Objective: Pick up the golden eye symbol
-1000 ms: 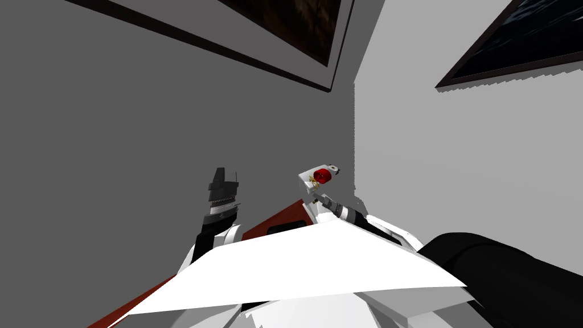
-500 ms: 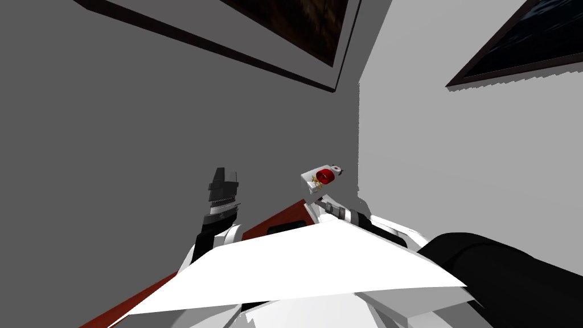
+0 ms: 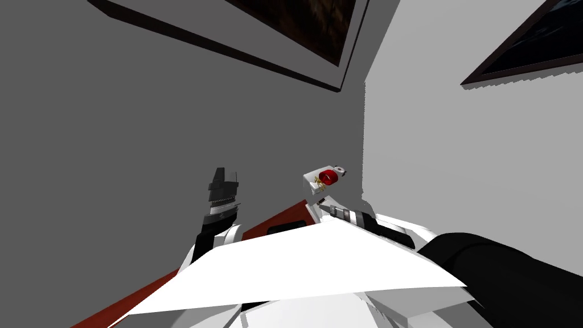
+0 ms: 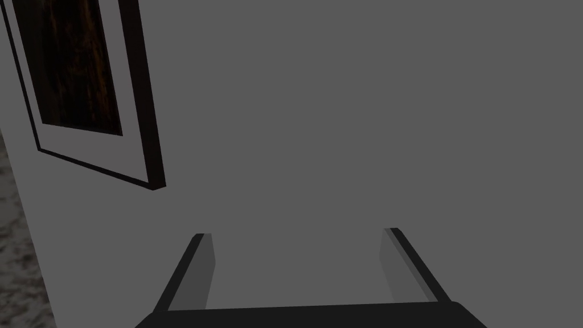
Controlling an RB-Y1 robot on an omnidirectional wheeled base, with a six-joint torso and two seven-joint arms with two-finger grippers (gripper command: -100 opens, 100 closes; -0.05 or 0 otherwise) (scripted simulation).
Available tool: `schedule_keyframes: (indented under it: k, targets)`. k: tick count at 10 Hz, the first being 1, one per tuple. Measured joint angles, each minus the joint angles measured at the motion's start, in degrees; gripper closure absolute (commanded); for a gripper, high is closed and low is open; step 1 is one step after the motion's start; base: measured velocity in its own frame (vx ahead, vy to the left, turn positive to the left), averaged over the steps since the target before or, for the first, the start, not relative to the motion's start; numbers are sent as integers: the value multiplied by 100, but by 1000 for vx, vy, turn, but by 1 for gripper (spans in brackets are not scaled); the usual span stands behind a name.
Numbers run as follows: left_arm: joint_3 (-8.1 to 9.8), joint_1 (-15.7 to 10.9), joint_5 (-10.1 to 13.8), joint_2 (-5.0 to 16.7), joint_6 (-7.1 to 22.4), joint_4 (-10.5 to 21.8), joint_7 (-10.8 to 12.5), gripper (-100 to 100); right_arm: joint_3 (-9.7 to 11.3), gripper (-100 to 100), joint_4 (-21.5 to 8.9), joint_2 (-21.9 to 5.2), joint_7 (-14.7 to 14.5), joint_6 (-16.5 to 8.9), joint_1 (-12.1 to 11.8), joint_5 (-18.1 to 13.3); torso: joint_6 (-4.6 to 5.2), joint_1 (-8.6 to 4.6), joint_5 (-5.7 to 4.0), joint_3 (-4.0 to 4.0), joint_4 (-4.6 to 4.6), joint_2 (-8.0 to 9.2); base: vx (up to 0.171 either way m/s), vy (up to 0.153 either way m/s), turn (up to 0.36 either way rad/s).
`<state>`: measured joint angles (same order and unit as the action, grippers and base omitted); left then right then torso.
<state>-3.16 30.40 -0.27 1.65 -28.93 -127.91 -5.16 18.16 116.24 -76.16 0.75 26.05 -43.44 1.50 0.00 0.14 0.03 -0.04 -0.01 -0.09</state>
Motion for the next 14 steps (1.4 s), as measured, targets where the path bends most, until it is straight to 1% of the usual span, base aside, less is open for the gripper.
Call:
schedule_keyframes:
  k: [2,3,5,8,9,11,12,13,14]
  targets:
    - [0,0,0,0,0,0,0,0,160,-100,-219,-337,73,-28,86,-37,0,1,0,-3,-1,-4,26,48,60]
    - [0,0,0,0,0,0,0,0,250,-100,-414,-489,108,7,116,-62,-1,4,0,-3,-1,-5,27,43,54]
    - [0,0,0,0,0,0,0,0,296,-100,-490,-844,169,-77,89,-53,-2,7,1,-4,-2,-8,34,53,74]
    - [0,0,0,0,0,0,0,0,422,-100,-693,-1371,281,-163,143,-67,0,1,0,-5,-2,-8,42,49,78]
    - [0,0,0,0,0,0,0,0,376,-100,-779,-1573,279,-160,29,-22,-1,8,1,-7,-3,-12,44,50,50]
    - [0,0,0,0,0,0,0,0,530,-100,-1005,-1872,357,-170,142,-72,-1,7,1,-7,-3,-11,37,51,74]
    - [0,0,0,0,0,0,0,0,590,-100,-1066,-2022,412,-191,203,-92,1,5,1,-4,-2,-7,33,61,98]
    - [0,0,0,0,0,0,0,0,691,-100,-1184,-2191,511,-214,311,-131,-1,9,1,-5,-2,-8,39,46,45]
    - [0,0,0,0,0,0,0,0,733,-100,-1212,-2335,572,-254,348,-151,2,6,1,-5,-2,-8,59,46,74]
